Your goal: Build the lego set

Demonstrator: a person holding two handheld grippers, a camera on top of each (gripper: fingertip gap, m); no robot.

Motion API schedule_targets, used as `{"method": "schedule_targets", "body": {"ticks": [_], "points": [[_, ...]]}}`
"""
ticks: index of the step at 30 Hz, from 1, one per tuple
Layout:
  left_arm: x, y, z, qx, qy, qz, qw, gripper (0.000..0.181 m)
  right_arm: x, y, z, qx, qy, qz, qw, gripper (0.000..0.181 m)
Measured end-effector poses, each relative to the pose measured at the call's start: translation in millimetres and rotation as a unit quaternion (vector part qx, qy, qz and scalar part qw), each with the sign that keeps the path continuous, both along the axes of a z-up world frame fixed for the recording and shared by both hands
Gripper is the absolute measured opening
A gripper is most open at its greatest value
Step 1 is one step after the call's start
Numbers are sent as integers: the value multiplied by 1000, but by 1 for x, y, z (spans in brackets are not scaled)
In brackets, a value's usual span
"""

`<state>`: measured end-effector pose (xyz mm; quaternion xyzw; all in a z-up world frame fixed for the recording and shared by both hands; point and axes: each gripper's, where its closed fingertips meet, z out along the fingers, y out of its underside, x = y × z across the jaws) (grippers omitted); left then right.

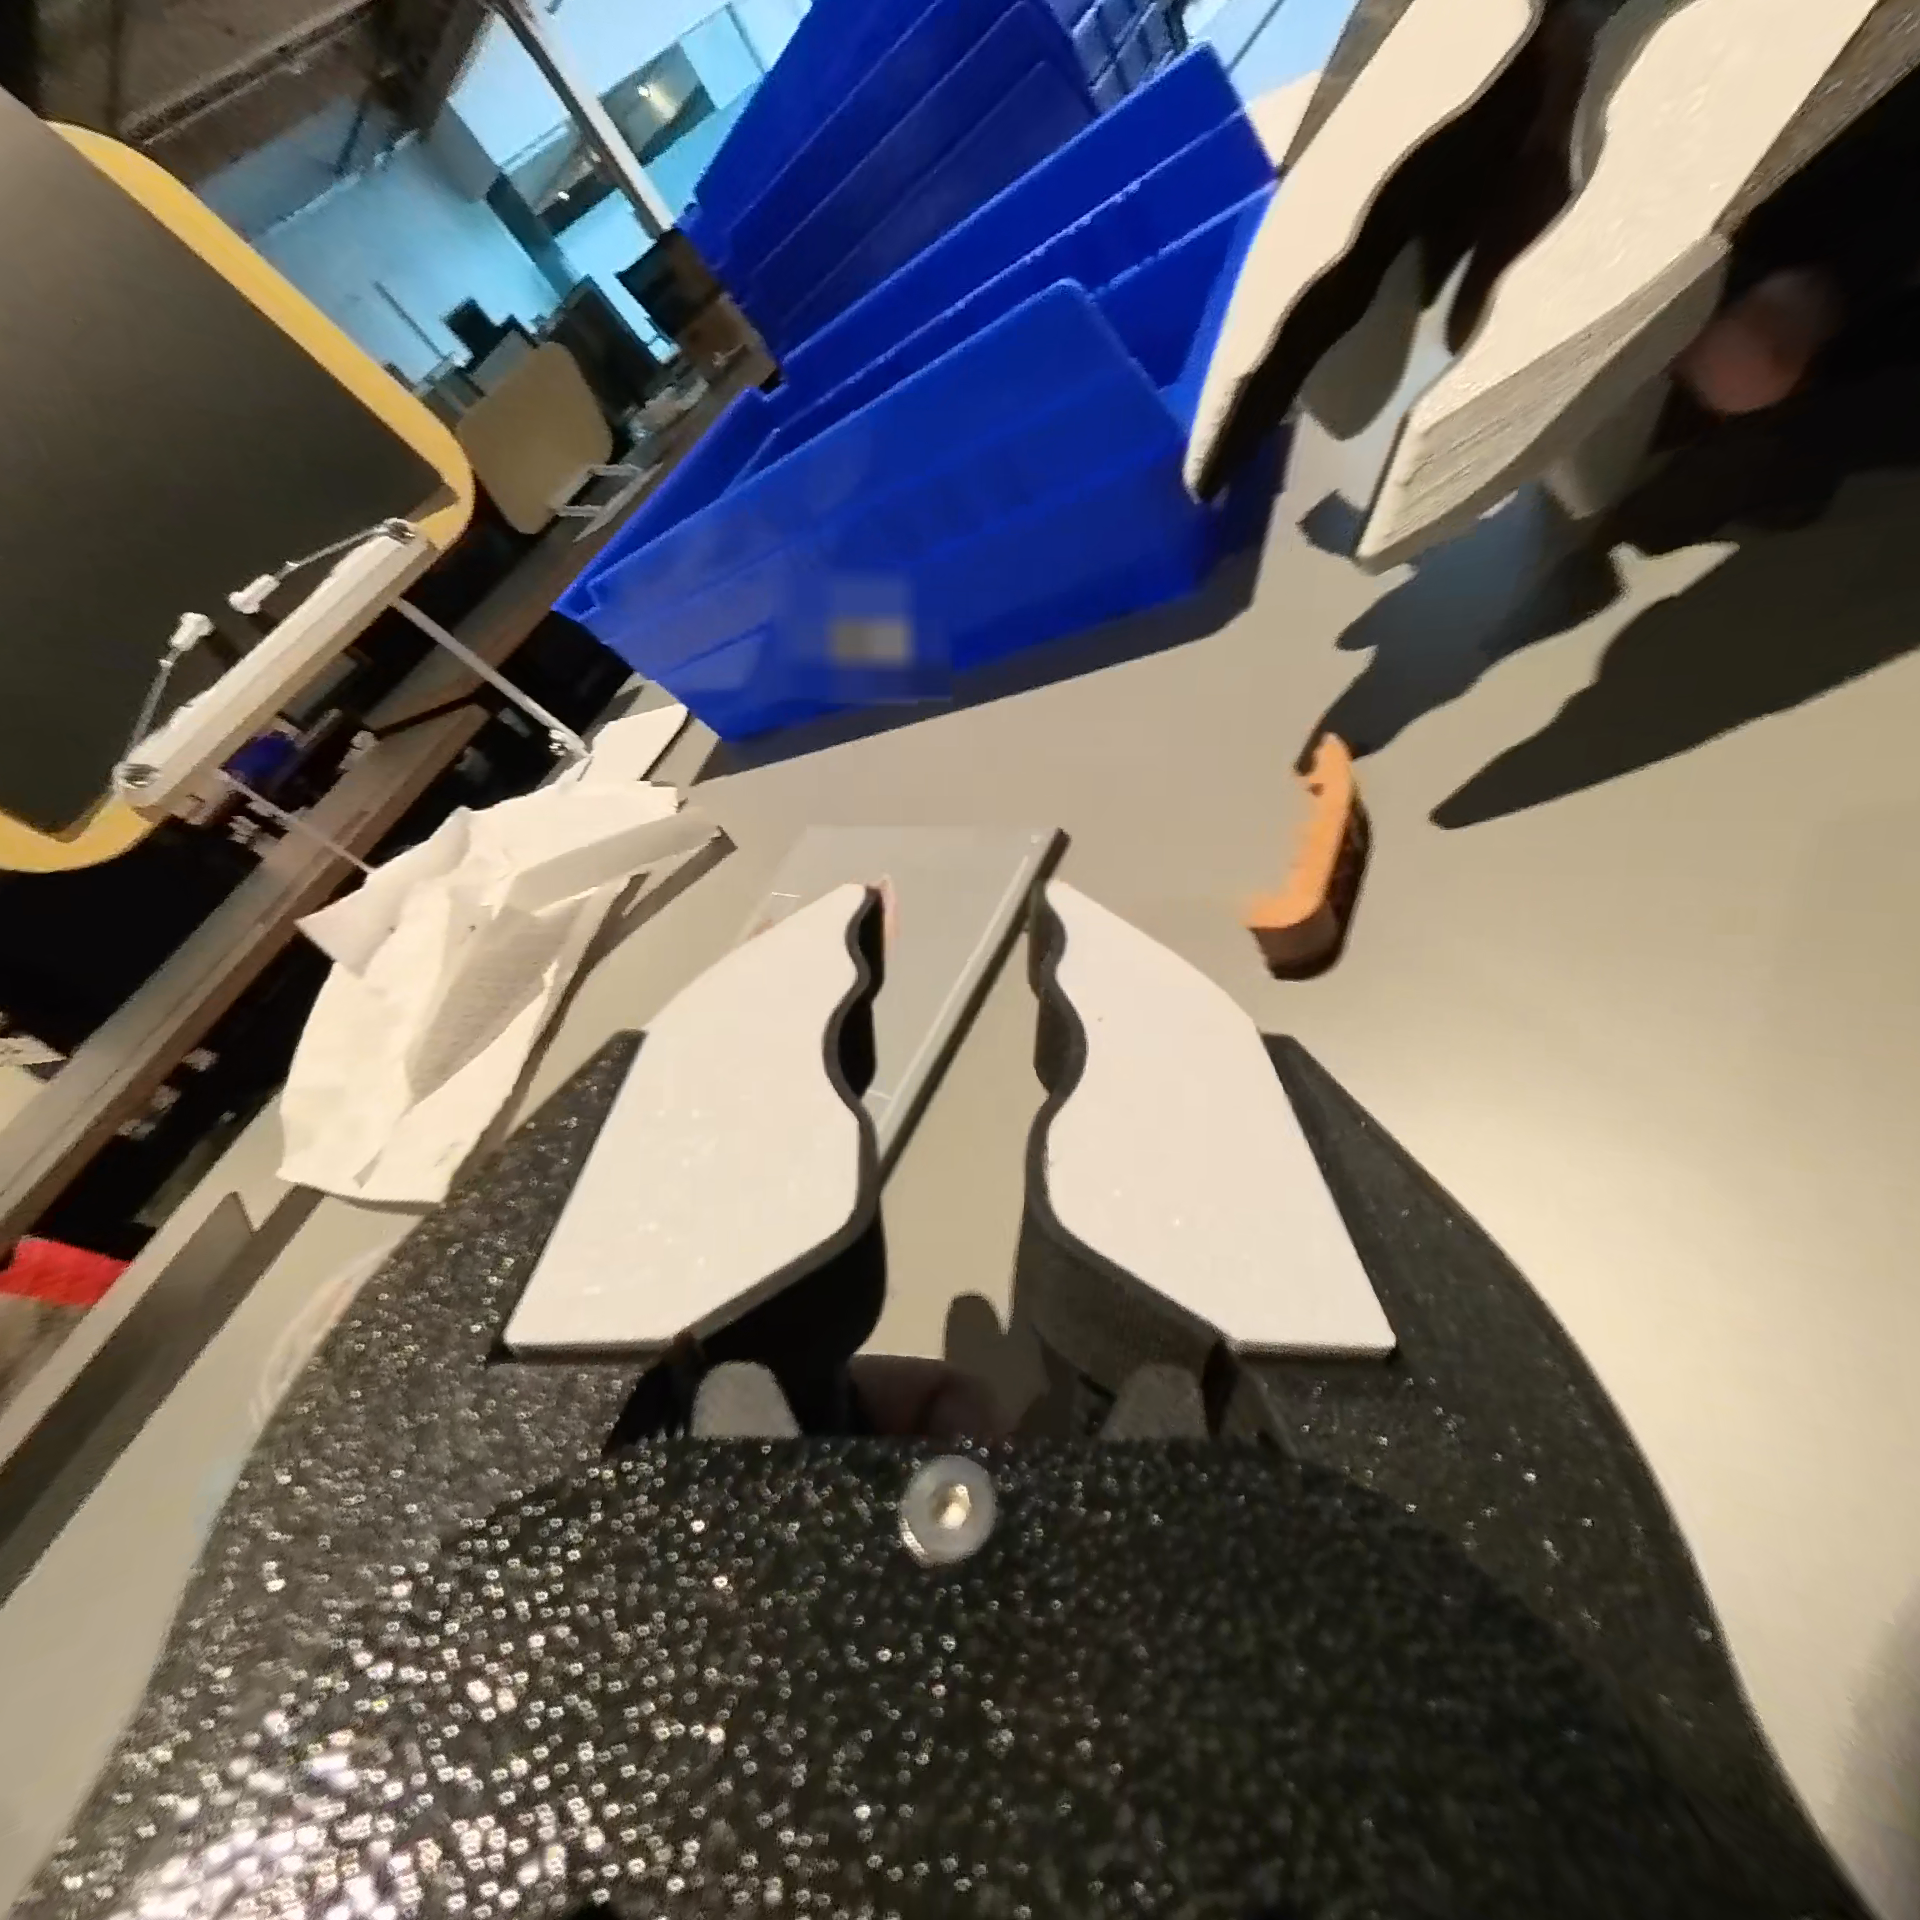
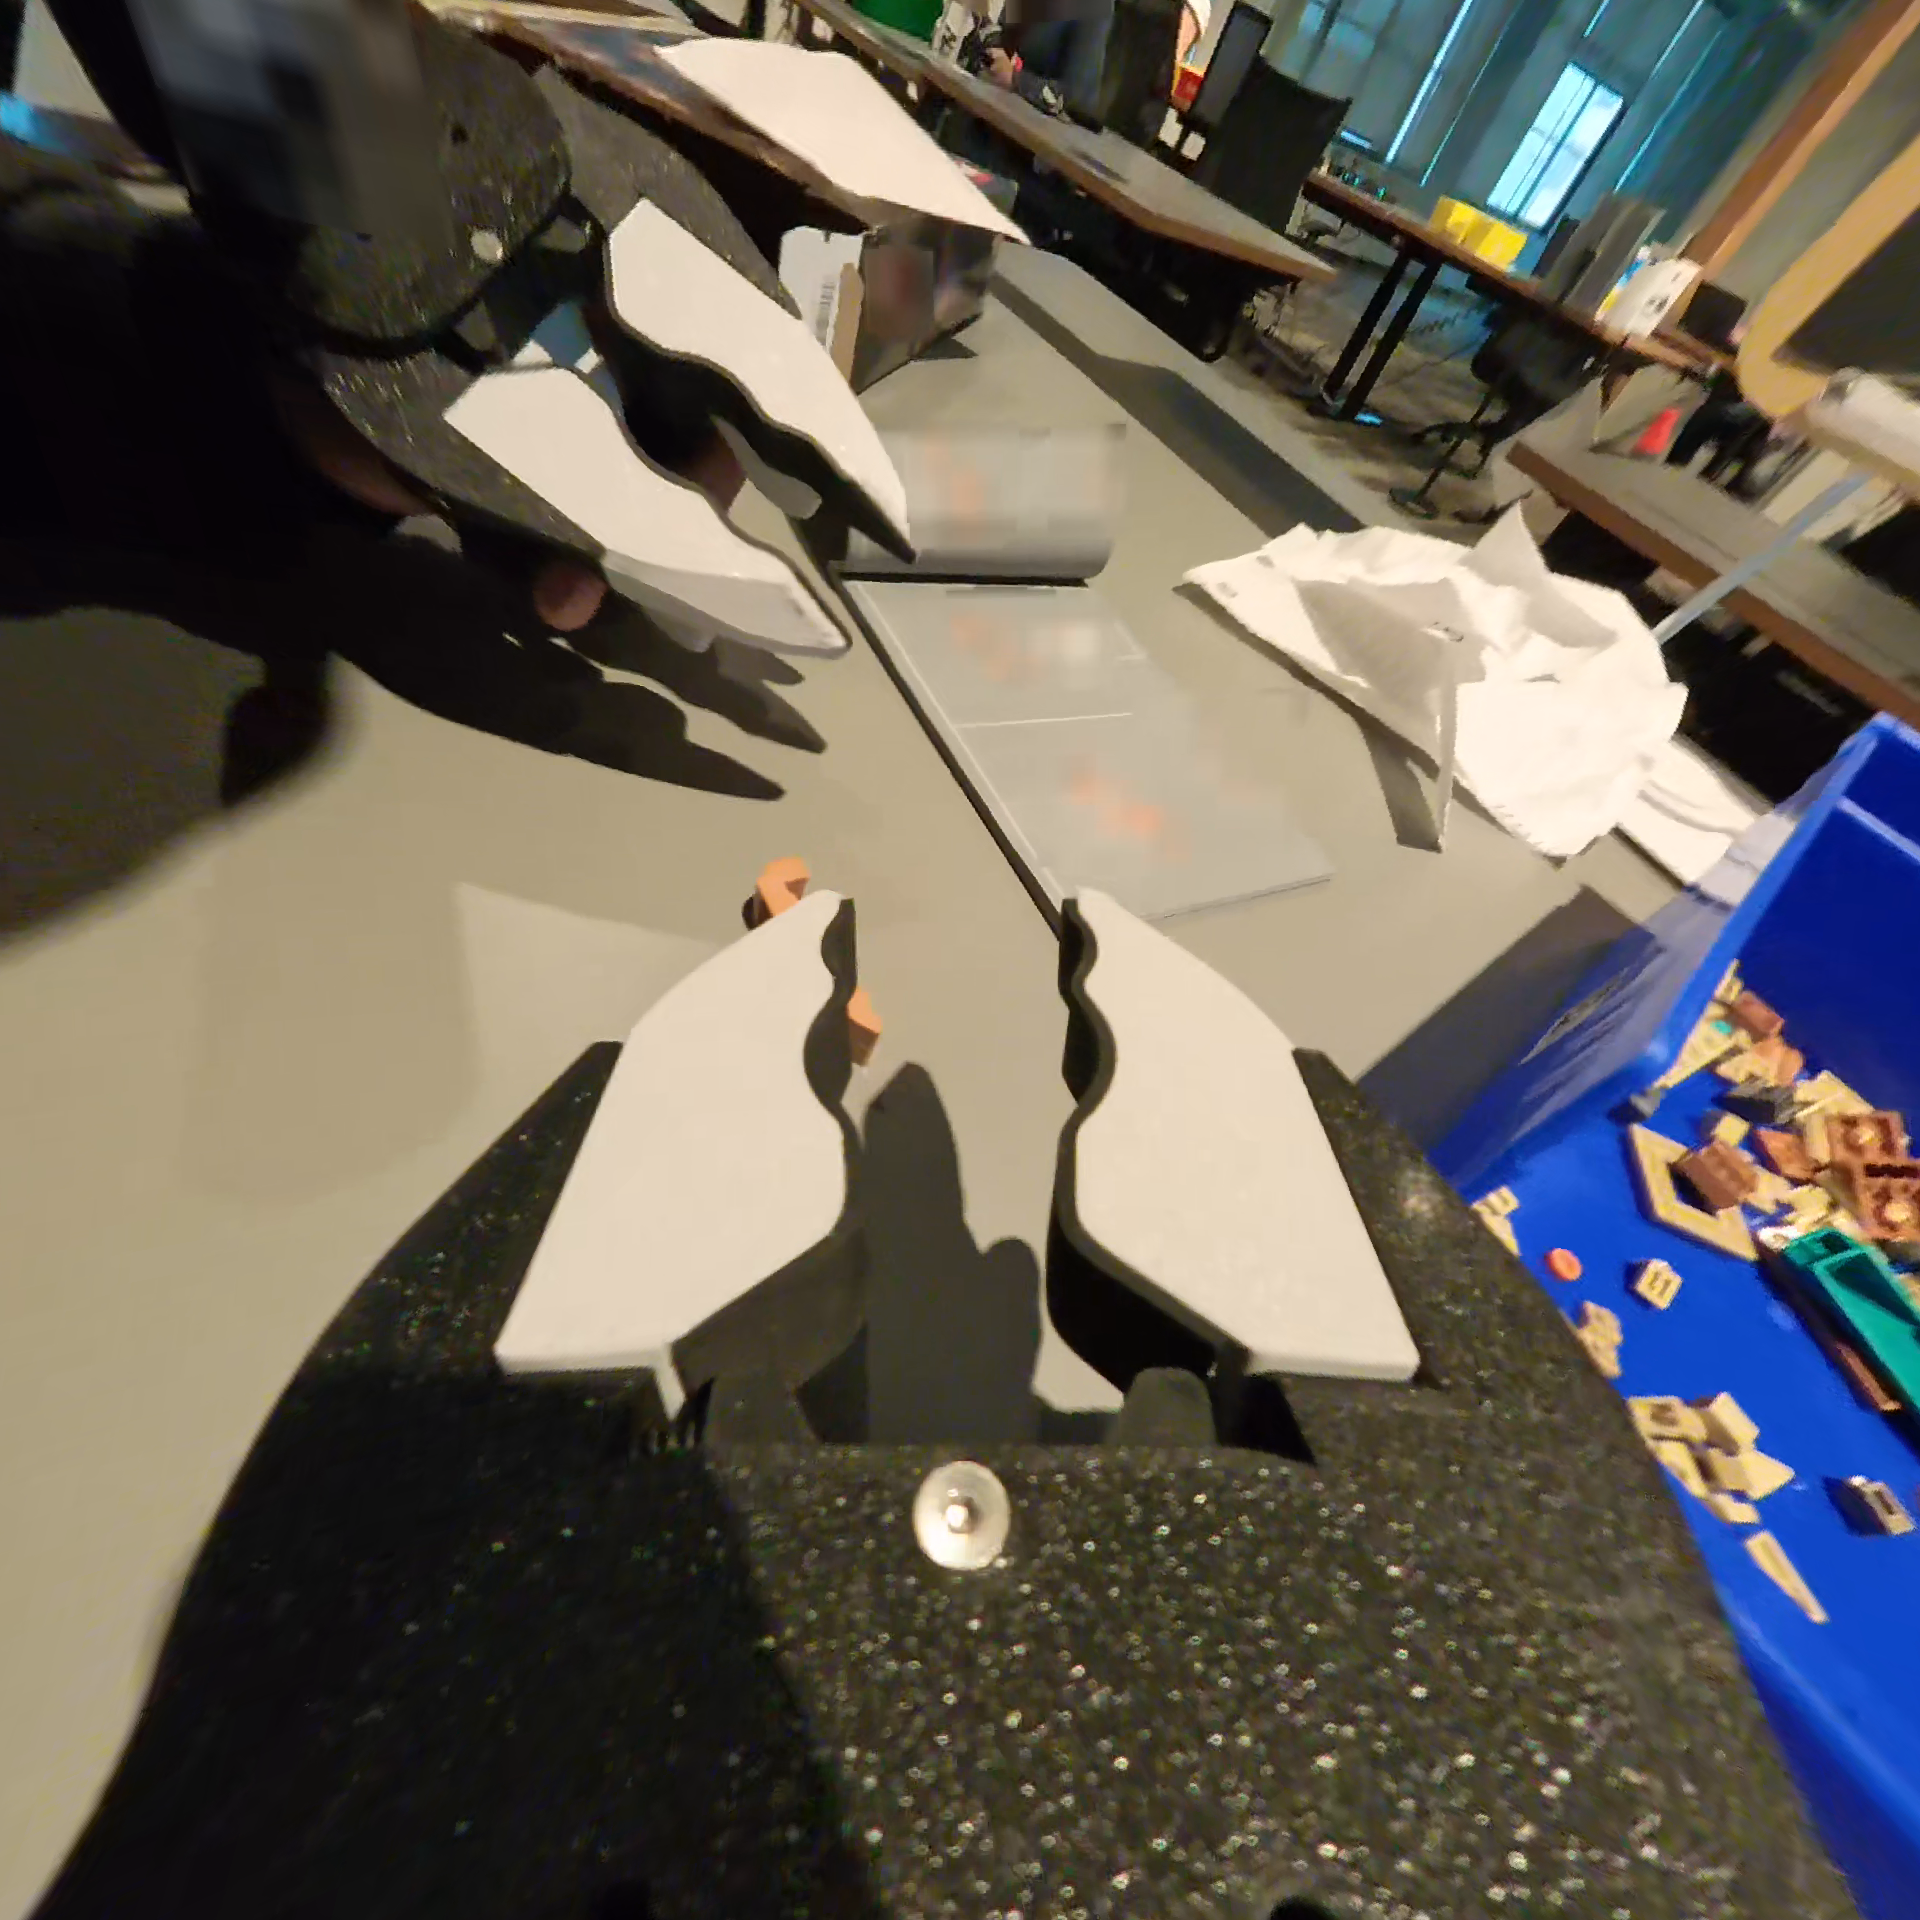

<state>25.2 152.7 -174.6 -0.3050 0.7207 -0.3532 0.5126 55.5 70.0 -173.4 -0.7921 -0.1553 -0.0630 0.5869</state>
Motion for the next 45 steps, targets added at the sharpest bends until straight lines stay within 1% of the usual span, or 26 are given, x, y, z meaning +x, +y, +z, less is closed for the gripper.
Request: {"method": "schedule_targets", "body": {"ticks": [8,10,12,14,16,20,26,28,31,35,42,45], "points": [[8,8,14,-29,-41,-4,999,23,10,-5,13,34,87,7,996,35],[4,11,22,-62,-59,-18,996,19,11,-6,15,37,100,14,994,34],[-2,15,34,-113,-79,-35,990,15,9,-6,16,39,101,22,994,34],[-8,23,44,-167,-95,-47,980,15,7,-6,15,36,95,28,994,33],[-11,27,50,-196,-103,-54,974,14,4,-6,14,33,89,34,995,33],[-12,23,48,-196,-94,-70,974,14,3,-5,14,28,96,44,994,32],[-13,32,53,-227,-104,-64,966,14,0,-10,21,53,107,64,991,30],[-15,36,56,-237,-117,-59,963,14,-2,-10,22,63,98,69,991,30],[-18,40,61,-250,-133,-54,958,13,-7,-10,18,54,70,68,994,32],[-17,40,60,-247,-131,-51,959,13,-10,-9,14,46,39,64,996,31],[-15,41,58,-246,-125,-44,960,13,0,-10,19,55,83,44,994,30],[-14,40,57,-245,-117,-48,961,13,1,-10,19,53,88,43,994,30]]}}
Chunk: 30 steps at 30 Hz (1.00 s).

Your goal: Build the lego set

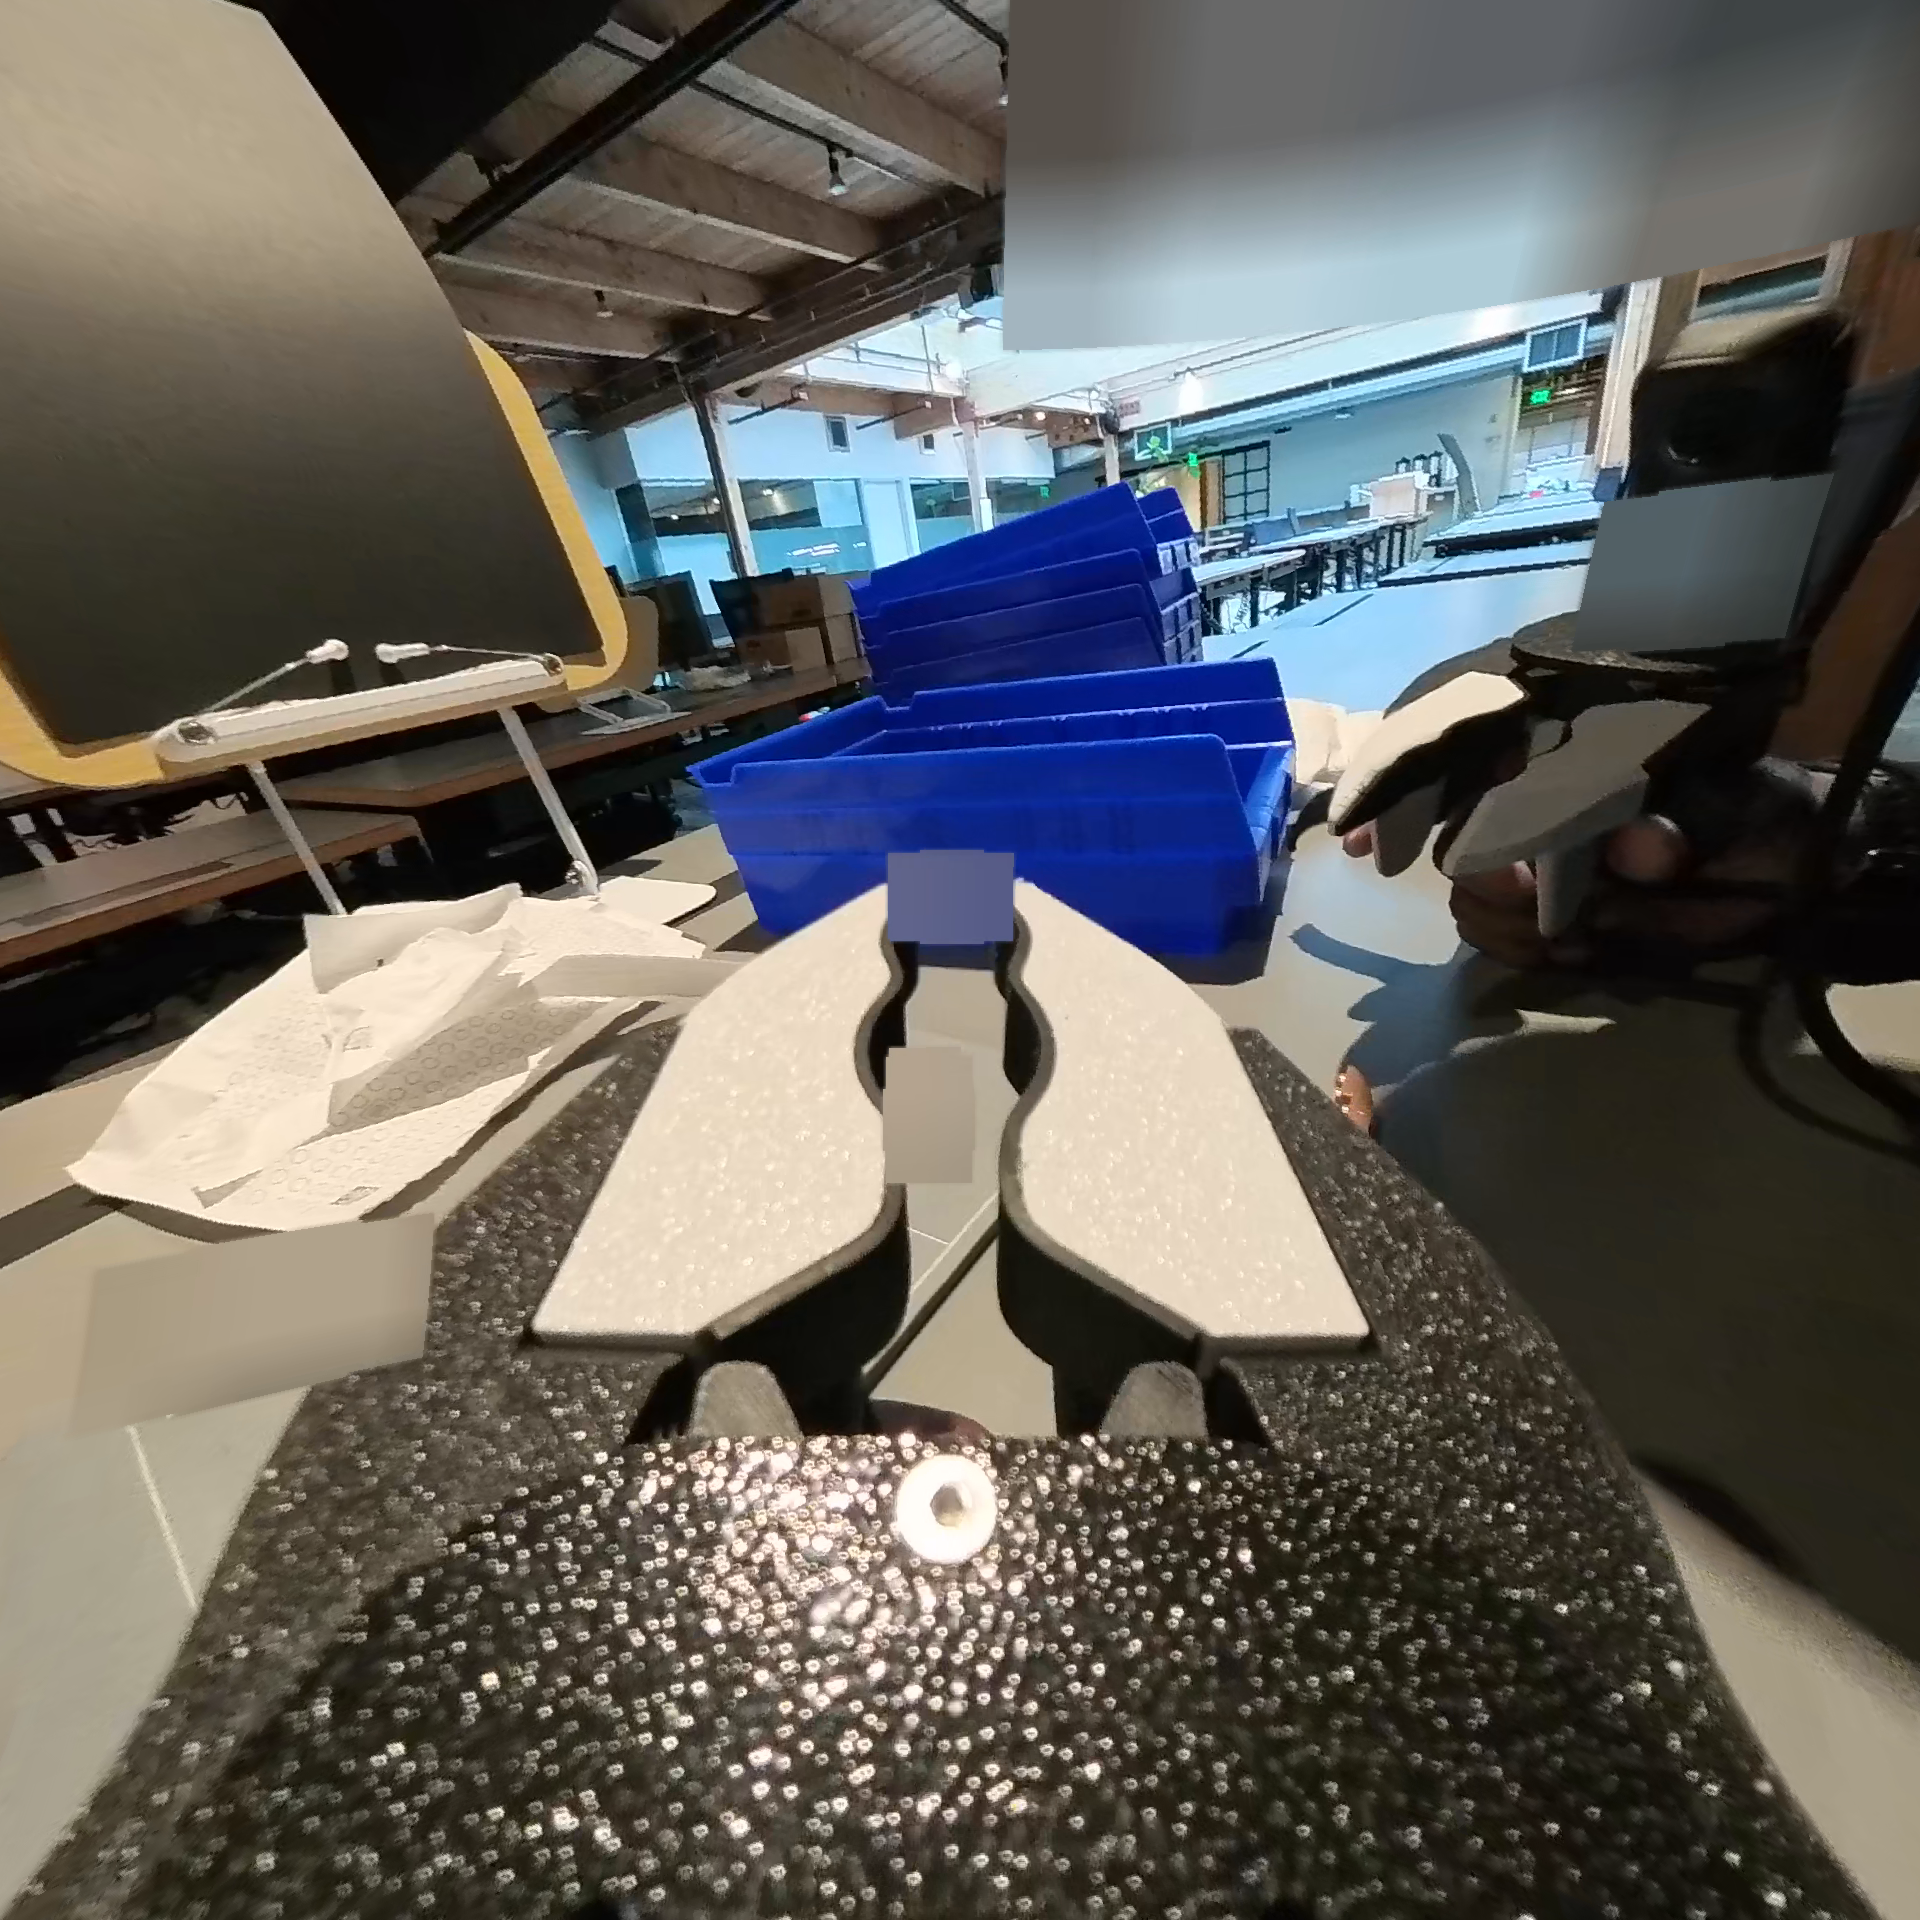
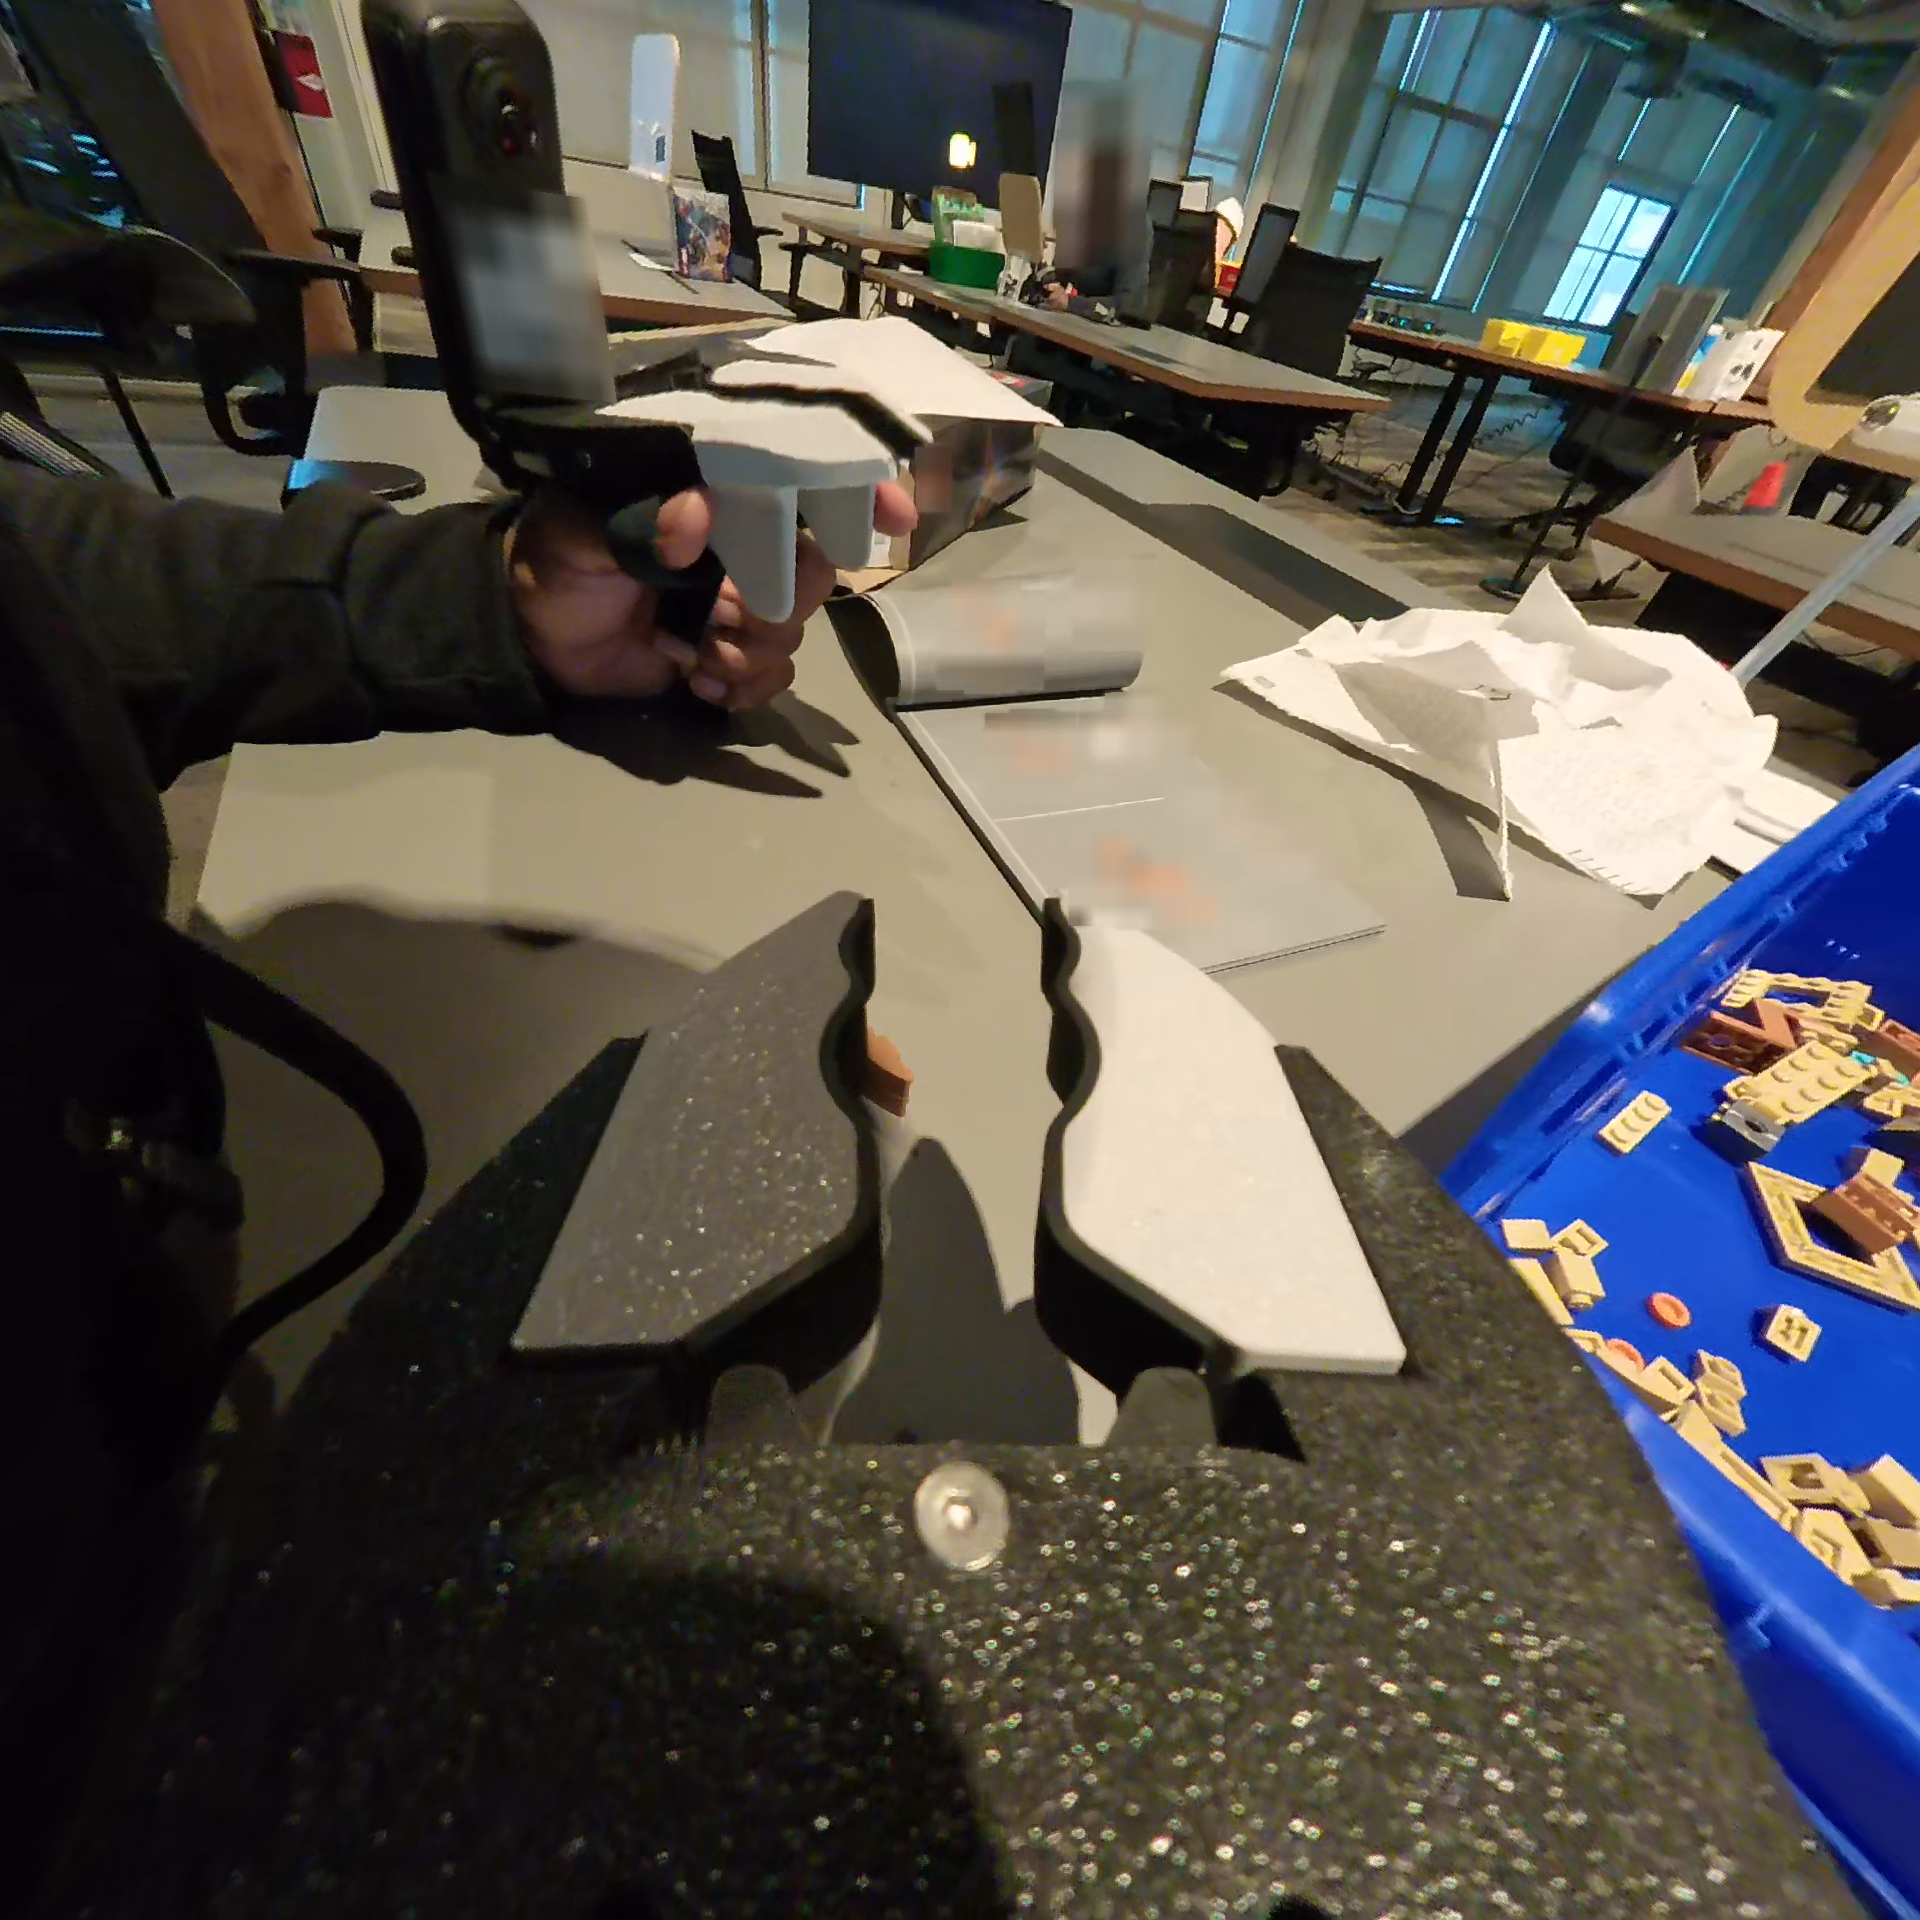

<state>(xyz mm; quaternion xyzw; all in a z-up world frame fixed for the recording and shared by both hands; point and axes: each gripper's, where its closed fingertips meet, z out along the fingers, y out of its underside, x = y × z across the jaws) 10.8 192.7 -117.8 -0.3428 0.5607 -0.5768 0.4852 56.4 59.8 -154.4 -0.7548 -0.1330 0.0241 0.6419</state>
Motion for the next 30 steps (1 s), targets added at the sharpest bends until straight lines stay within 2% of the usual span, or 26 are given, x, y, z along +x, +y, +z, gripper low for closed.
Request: {"method": "schedule_targets", "body": {"ticks": [8,14,19,26,30], "points": [[8,-16,-15,30,56,-41,997,12,4,-1,2,1,20,-4,1000,29],[17,-37,-14,-6,77,-90,993,12,9,-5,5,5,50,-7,999,29],[28,-42,-24,16,111,-76,991,12,9,-5,2,-3,50,-6,999,26],[38,-52,-46,89,163,-56,981,13,12,-4,1,-13,71,-11,997,25],[39,-52,-48,91,171,-57,979,13,12,-4,0,-17,74,-11,997,25]]}}
